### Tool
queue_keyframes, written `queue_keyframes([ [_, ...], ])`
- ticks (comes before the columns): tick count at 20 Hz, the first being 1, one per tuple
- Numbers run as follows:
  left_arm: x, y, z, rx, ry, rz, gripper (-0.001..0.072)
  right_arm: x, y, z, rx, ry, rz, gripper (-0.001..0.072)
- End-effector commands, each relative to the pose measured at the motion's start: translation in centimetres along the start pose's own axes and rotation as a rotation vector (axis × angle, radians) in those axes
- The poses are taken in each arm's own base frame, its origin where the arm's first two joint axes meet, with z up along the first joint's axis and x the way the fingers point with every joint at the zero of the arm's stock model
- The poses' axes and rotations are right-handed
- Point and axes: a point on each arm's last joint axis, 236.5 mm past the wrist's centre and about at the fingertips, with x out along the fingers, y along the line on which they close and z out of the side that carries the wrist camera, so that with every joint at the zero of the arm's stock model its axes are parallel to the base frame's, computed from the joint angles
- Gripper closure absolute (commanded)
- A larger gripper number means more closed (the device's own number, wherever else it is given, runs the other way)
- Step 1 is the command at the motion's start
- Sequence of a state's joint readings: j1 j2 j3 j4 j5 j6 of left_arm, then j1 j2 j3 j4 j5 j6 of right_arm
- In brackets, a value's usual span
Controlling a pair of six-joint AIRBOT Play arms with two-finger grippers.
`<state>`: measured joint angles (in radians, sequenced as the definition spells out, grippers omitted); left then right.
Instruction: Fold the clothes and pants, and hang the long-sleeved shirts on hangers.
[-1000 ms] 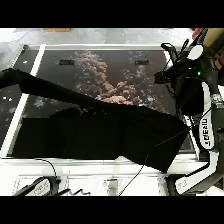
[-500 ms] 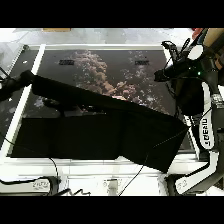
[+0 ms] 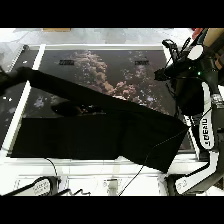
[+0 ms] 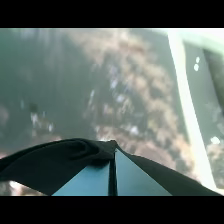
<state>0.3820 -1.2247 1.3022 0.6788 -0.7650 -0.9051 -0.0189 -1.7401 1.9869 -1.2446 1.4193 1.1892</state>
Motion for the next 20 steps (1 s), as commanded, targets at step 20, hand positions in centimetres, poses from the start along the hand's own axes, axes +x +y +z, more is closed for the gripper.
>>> queue_keyframes([
  [20, 15.0, 10.6, -10.0, -0.306, -0.035, 0.324, 0.0696, 0.6, -1.2, 2.4, -0.003, -0.097, -0.042, 0.0697],
])
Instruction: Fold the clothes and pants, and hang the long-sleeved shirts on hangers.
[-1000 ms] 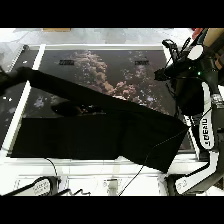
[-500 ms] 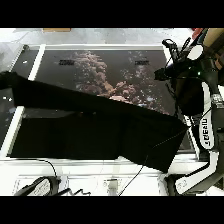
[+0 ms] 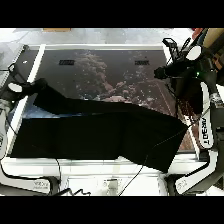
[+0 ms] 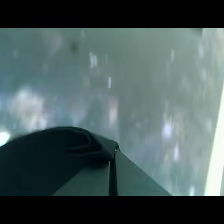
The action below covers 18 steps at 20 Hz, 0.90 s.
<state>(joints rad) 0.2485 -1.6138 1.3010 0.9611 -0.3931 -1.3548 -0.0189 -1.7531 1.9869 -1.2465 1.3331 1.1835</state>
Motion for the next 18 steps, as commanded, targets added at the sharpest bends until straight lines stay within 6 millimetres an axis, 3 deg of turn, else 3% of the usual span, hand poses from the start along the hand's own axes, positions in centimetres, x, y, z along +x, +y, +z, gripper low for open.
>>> queue_keyframes([
  [1, 1.5, 0.2, 3.5, -0.025, -0.209, 0.037, 0.0567, 0.1, -0.4, 1.0, 0.000, -0.040, -0.016, 0.0697],
  [2, 1.4, 0.2, 3.6, -0.006, -0.217, 0.039, 0.0197, 0.0, -0.5, 1.1, 0.000, -0.047, -0.019, 0.0697],
  [3, 1.5, 0.2, 3.5, -0.008, -0.209, 0.038, -0.0002, 0.0, -0.5, 1.1, 0.000, -0.047, -0.019, 0.0696],
  [5, 1.2, 0.4, 2.5, -0.010, -0.149, 0.028, -0.0002, 0.0, -0.8, 0.9, -0.005, -0.038, -0.033, 0.0696],
  [7, 0.6, 2.0, 0.1, 0.043, -0.012, 0.042, 0.0032, 0.0, -2.0, 0.4, -0.020, -0.015, -0.085, 0.0697],
  [9, -0.3, 4.1, -3.6, -0.056, 0.176, 0.042, 0.0240, -0.3, -3.7, -0.6, -0.035, 0.026, -0.150, 0.0697],
  [11, -1.6, 5.9, -6.1, -0.142, 0.309, 0.049, 0.0245, -0.6, -4.8, -1.4, -0.020, 0.049, -0.164, 0.0697],
  [13, -2.4, 7.8, -6.5, -0.219, 0.340, 0.071, 0.0220, -1.0, -6.1, -1.8, 0.003, 0.048, -0.177, 0.0697],
  [15, -2.6, 9.2, -6.3, -0.282, 0.332, 0.096, 0.0132, -1.3, -7.0, -2.1, 0.021, 0.047, -0.187, 0.0696],
  [18, -2.5, 10.4, -7.0, -0.280, 0.351, 0.124, 0.0128, -1.5, -7.5, -2.2, 0.031, 0.046, -0.191, 0.0697],
])
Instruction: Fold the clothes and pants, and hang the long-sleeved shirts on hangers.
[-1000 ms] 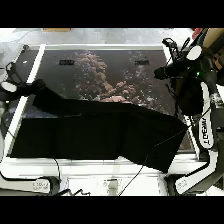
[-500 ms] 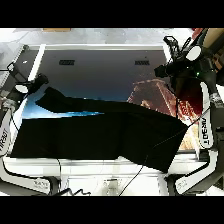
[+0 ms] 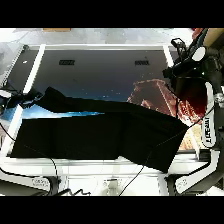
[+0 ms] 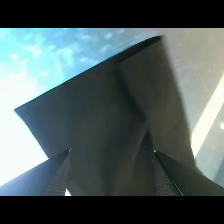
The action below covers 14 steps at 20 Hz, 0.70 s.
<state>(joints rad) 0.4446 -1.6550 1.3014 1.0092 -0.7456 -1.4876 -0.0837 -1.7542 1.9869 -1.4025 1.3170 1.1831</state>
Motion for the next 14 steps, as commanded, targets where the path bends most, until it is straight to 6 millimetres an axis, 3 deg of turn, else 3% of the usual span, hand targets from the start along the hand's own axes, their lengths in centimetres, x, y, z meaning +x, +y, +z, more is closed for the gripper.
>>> queue_keyframes([
  [1, 0.3, 2.3, -1.2, -0.048, 0.057, 0.050, 0.0128, -0.1, -0.7, -0.3, 0.014, 0.004, -0.006, 0.0696],
  [7, 2.9, 4.0, -2.1, -0.093, 0.074, 0.088, 0.0132, -0.1, -0.3, -0.2, 0.018, -0.002, 0.010, 0.0696],
  [10, 4.5, 3.5, -1.7, -0.073, 0.032, 0.088, 0.0277, -0.1, -0.4, -0.2, 0.018, -0.001, 0.009, 0.0697],
  [13, 5.2, 2.7, 0.1, -0.066, -0.060, 0.076, 0.0697, -0.2, -2.0, -1.4, 0.011, 0.046, -0.044, 0.0696],
  [14, 4.9, 2.3, 1.0, -0.068, -0.086, 0.065, 0.0700, -0.4, -2.9, -2.1, 0.022, 0.062, -0.058, 0.0696],
])
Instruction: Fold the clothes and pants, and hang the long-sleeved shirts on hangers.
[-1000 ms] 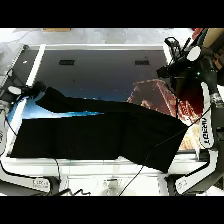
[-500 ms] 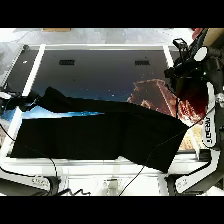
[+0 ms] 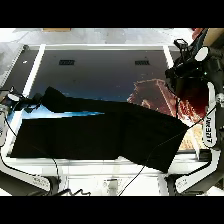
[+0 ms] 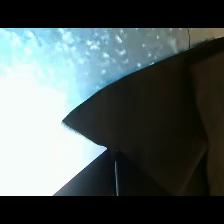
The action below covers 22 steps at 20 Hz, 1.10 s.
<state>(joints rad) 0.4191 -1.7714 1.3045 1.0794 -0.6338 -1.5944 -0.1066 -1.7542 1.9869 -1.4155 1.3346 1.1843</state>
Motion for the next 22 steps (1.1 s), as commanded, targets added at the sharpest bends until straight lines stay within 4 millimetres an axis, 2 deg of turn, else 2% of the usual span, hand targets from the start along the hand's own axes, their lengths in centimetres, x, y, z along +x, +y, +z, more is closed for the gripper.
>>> queue_keyframes([
  [1, -0.5, -1.5, 2.9, 0.010, -0.108, -0.027, 0.0699, -0.3, -2.6, -1.9, 0.020, 0.057, -0.051, 0.0696],
  [3, -3.2, -3.7, 5.6, 0.086, -0.183, -0.059, 0.0700, -0.8, -4.8, -3.6, 0.089, 0.090, -0.061, 0.0697],
  [6, -9.7, -7.9, 9.2, 0.231, -0.305, -0.110, 0.0700, -2.0, -6.9, -8.0, 0.196, 0.210, -0.029, 0.0698],
  [9, -15.8, -10.9, 10.1, 0.382, -0.377, -0.136, 0.0700, -3.5, -7.2, -11.2, 0.305, 0.271, 0.095, 0.0698],
  [11, -18.5, -12.0, 9.9, 0.471, -0.403, -0.139, 0.0700, -4.7, -6.7, -12.2, 0.373, 0.263, 0.216, 0.0698],
  [12, -19.0, -12.2, 9.5, 0.505, -0.395, -0.139, 0.0700, -5.1, -6.5, -12.6, 0.401, 0.259, 0.263, 0.0698],
  [14, -18.5, -11.9, 7.7, 0.542, -0.319, -0.139, 0.0700, -5.0, -6.3, -14.2, 0.463, 0.284, 0.326, 0.0697],
  [16, -17.4, -10.1, 6.3, 0.591, -0.236, -0.080, 0.0700, -4.0, -5.4, -17.0, 0.514, 0.349, 0.373, 0.0697],
  [19, -16.6, -6.0, 5.3, 0.696, -0.136, 0.081, 0.0700, -2.6, -2.1, -21.4, 0.547, 0.424, 0.537, 0.0698],
  [21, -16.8, -4.2, 5.3, 0.736, -0.105, 0.157, 0.0700, -1.9, 0.5, -24.4, 0.577, 0.468, 0.656, 0.0697],
  [22, -16.8, -3.8, 5.3, 0.744, -0.101, 0.171, 0.0700, -1.6, 1.7, -25.8, 0.584, 0.488, 0.704, 0.0697],
])
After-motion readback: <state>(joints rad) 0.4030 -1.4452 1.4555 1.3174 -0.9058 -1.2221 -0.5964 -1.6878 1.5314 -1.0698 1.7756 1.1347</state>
